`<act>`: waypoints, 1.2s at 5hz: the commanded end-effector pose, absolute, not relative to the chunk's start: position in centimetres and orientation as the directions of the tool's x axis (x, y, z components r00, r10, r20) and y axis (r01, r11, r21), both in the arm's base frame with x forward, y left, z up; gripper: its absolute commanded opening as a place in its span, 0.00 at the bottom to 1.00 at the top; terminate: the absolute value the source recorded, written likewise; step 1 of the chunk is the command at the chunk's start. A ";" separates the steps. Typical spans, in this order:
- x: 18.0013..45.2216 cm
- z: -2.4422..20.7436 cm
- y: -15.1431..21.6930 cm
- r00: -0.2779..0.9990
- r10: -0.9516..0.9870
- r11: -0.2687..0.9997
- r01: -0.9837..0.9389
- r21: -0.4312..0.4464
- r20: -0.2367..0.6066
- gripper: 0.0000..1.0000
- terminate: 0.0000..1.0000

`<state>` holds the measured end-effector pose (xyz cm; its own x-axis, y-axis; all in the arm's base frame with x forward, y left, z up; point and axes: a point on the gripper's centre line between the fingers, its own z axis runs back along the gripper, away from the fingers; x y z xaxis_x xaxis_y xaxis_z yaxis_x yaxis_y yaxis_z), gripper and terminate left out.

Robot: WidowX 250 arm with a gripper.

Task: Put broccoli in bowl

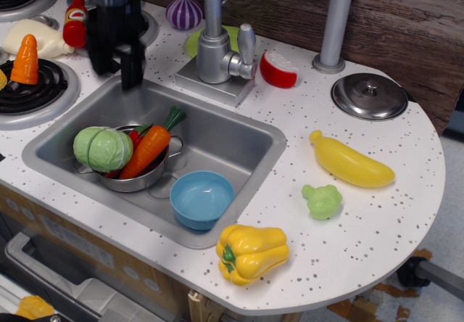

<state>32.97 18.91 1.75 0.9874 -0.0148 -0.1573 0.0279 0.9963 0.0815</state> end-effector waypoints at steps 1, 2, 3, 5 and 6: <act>30.6 9.5 12.3 0.992 0.109 0.990 -0.103 0.096 -0.060 1.00 0.00; 30.0 9.5 7.3 0.979 0.204 0.978 -0.205 0.049 0.018 1.00 0.00; 30.3 9.7 2.4 0.966 0.242 0.970 -0.244 0.003 0.090 1.00 0.00; 30.8 8.9 -4.6 0.966 0.225 0.974 -0.228 0.008 0.130 1.00 0.00; 30.6 6.5 -7.7 0.937 0.302 0.948 -0.314 0.047 0.175 1.00 0.00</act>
